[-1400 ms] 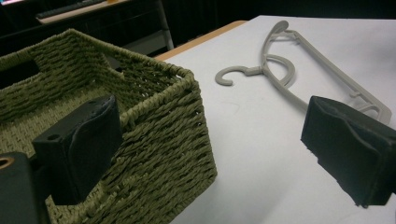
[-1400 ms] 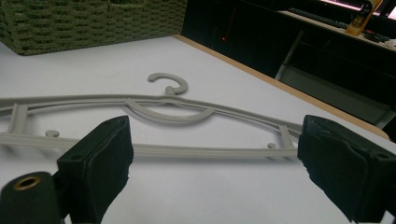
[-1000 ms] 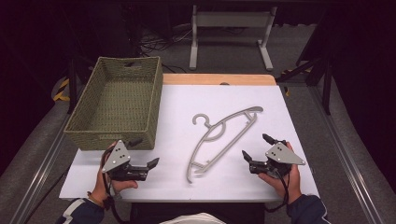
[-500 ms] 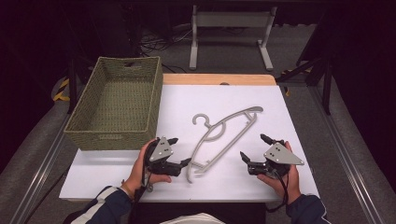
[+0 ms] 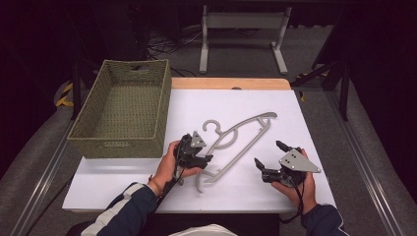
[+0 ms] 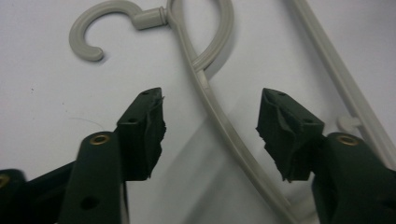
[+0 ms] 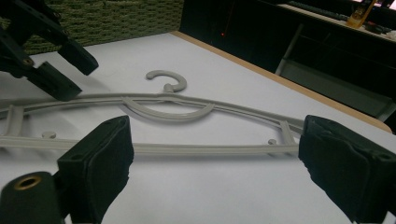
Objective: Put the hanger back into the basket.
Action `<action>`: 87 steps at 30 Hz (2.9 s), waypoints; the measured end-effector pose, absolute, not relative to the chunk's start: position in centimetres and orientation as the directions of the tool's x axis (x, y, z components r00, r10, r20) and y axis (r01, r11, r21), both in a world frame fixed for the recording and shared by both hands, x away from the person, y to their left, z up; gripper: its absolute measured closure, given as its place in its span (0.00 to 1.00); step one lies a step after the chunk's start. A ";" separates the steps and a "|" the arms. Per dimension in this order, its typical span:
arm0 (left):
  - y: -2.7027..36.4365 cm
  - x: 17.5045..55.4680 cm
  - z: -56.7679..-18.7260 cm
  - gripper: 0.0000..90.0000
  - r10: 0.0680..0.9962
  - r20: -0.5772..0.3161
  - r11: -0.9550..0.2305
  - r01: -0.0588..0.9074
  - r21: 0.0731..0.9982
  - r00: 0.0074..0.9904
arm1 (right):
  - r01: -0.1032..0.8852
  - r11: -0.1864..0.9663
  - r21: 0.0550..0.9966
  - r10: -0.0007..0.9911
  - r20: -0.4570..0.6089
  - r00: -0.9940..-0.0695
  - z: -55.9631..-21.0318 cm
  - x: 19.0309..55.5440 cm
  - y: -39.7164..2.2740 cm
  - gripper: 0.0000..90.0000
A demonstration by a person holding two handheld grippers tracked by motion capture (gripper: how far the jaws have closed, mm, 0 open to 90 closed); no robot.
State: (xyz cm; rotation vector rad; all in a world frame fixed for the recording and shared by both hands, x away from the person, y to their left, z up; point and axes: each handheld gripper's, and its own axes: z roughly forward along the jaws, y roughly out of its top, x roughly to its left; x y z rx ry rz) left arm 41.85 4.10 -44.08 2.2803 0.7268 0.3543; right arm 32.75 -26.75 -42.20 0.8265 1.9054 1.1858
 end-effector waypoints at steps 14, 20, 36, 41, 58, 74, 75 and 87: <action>1.8 45.0 -44.3 0.58 0.588 -0.027 -0.665 0.502 0.552 0.809 | 0.151 0.399 0.904 0.795 -0.259 -0.549 -42.7 33.0 -26.4 0.13; 1.0 45.9 -43.8 0.60 0.555 -0.008 -0.716 0.482 0.505 0.832 | 0.151 0.407 0.901 0.794 -0.267 -0.547 -42.8 33.1 -26.2 0.13; 0.0 46.1 -43.6 0.84 0.530 0.034 -0.750 0.450 0.486 0.847 | 0.170 0.436 0.884 0.778 -0.275 -0.565 -43.1 33.2 -26.1 0.13; 0.1 46.3 -43.6 0.89 0.540 0.032 -0.733 0.451 0.509 0.841 | 0.163 0.446 0.880 0.769 -0.284 -0.573 -42.9 33.0 -26.0 0.13; 0.0 45.9 -43.3 0.90 0.562 0.121 -0.704 0.397 0.589 0.818 | 0.157 0.441 0.884 0.761 -0.275 -0.588 -42.7 32.9 -25.8 0.13; 1.5 43.8 -39.6 0.92 0.569 0.270 -0.659 0.234 0.715 0.777 | 0.182 0.449 0.875 0.743 -0.252 -0.620 -43.3 33.2 -25.4 0.13; 1.6 44.0 -39.8 0.91 0.576 0.262 -0.658 0.248 0.711 0.775 | 0.182 0.451 0.874 0.741 -0.253 -0.622 -43.4 33.2 -25.4 0.13; 1.6 46.9 -43.7 0.90 0.574 0.070 -0.703 0.448 0.552 0.816 | 0.205 0.473 0.857 0.722 -0.243 -0.648 -44.0 33.5 -25.2 0.13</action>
